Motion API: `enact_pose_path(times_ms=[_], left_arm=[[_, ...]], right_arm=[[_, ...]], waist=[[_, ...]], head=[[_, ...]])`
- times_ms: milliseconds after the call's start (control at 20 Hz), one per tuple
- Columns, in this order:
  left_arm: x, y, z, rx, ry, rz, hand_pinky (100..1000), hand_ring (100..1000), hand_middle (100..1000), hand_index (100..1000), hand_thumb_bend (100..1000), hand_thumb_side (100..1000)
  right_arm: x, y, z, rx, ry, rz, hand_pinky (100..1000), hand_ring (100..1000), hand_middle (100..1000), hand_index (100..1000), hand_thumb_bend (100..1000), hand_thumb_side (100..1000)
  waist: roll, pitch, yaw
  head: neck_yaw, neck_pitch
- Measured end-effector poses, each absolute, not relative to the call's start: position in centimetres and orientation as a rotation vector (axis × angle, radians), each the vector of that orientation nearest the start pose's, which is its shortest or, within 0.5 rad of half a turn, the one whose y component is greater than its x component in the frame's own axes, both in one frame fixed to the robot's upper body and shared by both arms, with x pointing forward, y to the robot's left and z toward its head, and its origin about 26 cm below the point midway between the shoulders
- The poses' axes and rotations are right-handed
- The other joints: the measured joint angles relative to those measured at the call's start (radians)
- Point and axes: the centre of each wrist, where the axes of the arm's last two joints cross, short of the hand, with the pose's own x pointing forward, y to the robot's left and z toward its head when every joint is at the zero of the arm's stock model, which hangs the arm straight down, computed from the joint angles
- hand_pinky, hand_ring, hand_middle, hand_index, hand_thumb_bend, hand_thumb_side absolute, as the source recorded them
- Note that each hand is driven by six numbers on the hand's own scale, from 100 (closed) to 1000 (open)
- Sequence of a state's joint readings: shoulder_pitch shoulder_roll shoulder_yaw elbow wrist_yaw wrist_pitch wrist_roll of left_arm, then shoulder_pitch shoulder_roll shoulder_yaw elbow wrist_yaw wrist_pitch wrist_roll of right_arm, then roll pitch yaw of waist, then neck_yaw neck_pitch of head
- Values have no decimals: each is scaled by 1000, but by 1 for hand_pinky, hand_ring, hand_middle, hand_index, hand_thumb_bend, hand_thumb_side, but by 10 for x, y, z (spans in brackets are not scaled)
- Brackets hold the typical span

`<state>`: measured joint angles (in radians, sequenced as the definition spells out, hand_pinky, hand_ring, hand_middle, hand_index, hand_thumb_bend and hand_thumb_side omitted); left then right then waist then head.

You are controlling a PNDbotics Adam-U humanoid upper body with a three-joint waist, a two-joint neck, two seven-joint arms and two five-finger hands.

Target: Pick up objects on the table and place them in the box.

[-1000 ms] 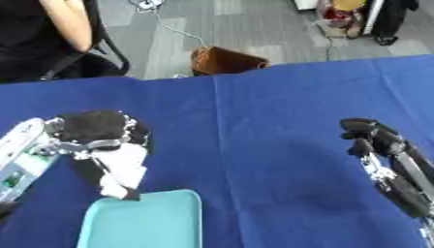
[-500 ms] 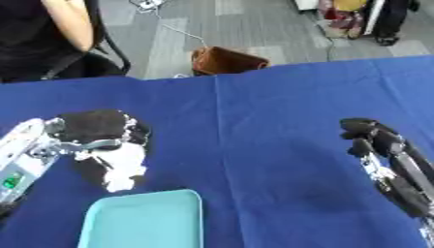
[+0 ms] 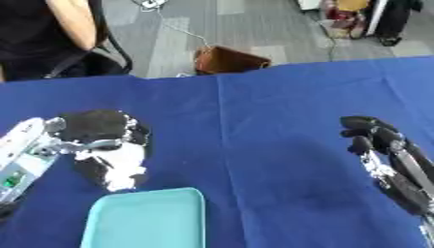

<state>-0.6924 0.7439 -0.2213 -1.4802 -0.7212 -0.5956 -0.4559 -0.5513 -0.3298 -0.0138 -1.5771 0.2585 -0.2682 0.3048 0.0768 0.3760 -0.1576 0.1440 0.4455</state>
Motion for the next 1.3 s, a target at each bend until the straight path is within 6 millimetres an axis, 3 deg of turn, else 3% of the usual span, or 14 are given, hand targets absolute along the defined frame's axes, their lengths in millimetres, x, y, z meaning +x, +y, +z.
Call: enact_pose_path(times_ms=[800, 1300], left_arm=[[386, 309, 254, -1026, 2082, 2557, 100, 100, 100, 126, 100, 151], [358, 287, 296, -846, 2205, 2399, 100, 100, 100, 125, 100, 179]], right_arm=[[382, -270, 183, -280, -2185, 916, 646, 782, 849, 857, 100, 858], [381, -276, 171, -283, -2146, 896, 646, 782, 849, 857, 100, 859]], waist=[[-4, -12, 27], [-4, -51, 63]], head=[[0, 9], [0, 29]])
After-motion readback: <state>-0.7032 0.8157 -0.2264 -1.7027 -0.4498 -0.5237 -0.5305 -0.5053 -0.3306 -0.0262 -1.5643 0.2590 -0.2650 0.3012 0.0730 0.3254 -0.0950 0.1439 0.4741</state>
